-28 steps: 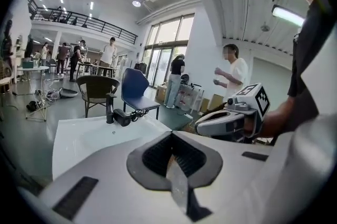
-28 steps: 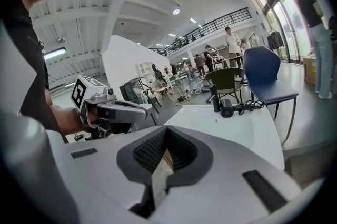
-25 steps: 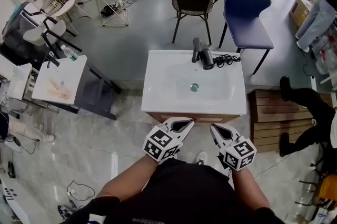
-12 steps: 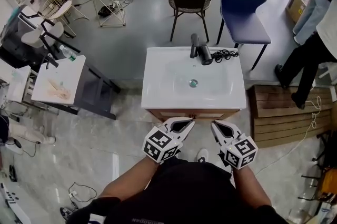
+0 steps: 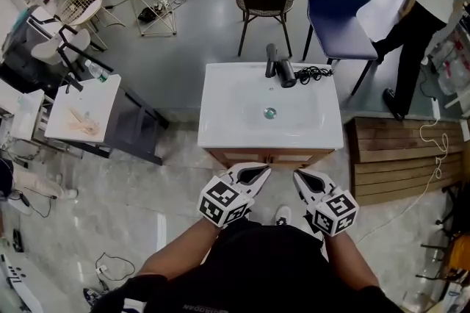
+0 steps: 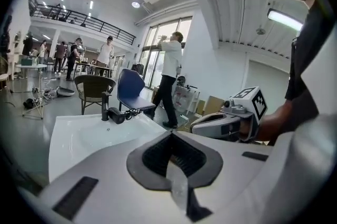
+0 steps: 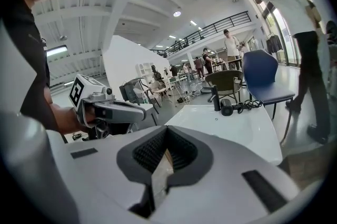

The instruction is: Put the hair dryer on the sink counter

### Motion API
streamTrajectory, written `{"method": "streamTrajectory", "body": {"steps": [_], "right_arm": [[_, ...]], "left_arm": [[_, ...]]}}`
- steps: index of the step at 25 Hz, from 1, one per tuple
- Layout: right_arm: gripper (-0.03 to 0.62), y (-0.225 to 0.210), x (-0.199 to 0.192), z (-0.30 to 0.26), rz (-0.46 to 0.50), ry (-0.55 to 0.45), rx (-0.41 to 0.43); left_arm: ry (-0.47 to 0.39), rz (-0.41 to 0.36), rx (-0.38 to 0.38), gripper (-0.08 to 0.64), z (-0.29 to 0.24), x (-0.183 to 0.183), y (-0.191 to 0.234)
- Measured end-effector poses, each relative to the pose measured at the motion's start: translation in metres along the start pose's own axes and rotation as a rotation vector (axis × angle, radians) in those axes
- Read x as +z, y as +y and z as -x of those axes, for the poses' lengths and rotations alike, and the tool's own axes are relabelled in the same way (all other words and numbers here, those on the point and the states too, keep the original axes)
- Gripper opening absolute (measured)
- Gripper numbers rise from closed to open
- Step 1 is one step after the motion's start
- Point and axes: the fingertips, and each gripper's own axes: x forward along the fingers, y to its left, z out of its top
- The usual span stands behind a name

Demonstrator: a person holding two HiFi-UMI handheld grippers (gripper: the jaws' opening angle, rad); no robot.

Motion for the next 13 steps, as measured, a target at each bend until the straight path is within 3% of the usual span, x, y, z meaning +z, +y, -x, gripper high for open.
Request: {"method": "streamTrajectory", "body": {"steps": [13], "right_arm": [[0.003, 0.001, -0.0042, 0.004, -0.005, -0.003, -0.01]], "left_arm": [[-0.006, -0.001, 0.008, 0.0, 0.0029, -0.0011, 0.0022]]}}
